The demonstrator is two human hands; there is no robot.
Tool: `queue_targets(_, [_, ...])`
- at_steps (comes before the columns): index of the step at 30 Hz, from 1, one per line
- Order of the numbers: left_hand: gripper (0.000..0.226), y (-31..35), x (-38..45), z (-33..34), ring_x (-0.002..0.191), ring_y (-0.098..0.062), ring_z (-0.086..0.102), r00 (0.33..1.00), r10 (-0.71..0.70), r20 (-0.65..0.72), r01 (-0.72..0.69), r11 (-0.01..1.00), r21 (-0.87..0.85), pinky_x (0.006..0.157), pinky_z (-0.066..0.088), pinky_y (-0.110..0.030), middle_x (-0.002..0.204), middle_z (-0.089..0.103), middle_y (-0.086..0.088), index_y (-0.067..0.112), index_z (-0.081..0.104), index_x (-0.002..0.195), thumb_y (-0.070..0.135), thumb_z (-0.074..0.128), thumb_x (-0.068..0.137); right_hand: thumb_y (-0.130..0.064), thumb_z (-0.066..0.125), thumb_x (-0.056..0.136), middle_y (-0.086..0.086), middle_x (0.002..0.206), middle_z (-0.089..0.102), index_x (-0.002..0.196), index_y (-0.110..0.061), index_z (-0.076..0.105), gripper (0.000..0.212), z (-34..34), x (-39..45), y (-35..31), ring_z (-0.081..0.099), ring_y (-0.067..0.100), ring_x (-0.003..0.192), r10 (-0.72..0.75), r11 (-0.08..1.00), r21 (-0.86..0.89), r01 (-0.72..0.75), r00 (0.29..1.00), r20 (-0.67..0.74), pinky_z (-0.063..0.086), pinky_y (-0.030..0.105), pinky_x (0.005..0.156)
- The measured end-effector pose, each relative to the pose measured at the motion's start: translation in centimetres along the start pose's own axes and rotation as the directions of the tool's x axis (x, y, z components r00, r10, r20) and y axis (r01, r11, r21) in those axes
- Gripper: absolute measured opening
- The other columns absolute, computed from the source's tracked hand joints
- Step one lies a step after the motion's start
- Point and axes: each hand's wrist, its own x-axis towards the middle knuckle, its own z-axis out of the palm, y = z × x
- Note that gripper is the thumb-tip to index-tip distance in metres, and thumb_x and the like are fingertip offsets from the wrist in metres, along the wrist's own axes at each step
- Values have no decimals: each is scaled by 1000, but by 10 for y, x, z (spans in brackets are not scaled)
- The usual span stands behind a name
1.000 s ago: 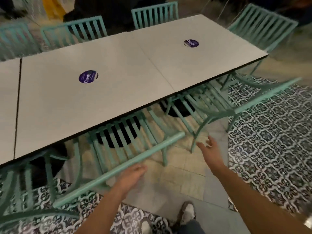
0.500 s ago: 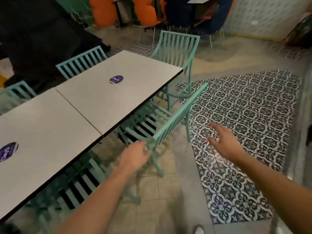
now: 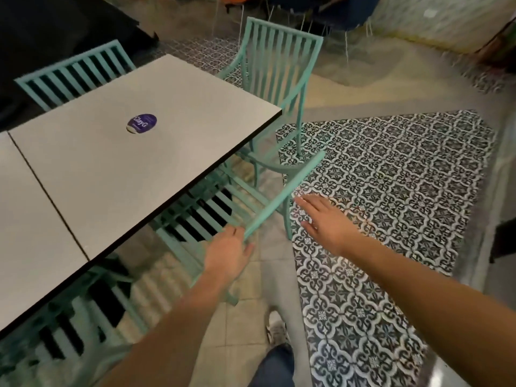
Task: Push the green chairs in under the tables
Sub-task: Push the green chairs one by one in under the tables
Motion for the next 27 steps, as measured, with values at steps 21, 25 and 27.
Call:
queue_targets(21, [72, 20, 23, 40, 116, -23, 54, 852, -513, 105, 519, 854, -43, 91, 40, -38, 127, 59, 4, 28, 49, 127, 73, 11, 86, -76, -12, 79, -9, 122, 61, 134, -38, 51, 92, 14, 165, 79, 53, 18, 117, -503, 829, -82, 554, 801, 325, 23, 51, 112])
queue_targets(25, [56, 25, 24, 36, 114, -24, 55, 833, -539, 125, 548, 835, -46, 90, 38, -38, 126, 58, 4, 29, 49, 126, 67, 26, 93, -63, 16, 88, -13, 125, 58, 136, -41, 48, 62, 13, 168, 78, 49, 14, 120, -481, 842, -76, 534, 808, 341, 19, 48, 114])
queue_targets(27, [55, 27, 24, 33, 113, -24, 55, 828, -545, 133, 555, 830, -58, 91, 38, -39, 124, 59, 3, 29, 49, 125, 67, 25, 93, -66, 14, 86, -13, 125, 59, 136, -40, 49, 66, 12, 165, 77, 49, 14, 121, -472, 844, -87, 529, 811, 347, 17, 49, 115])
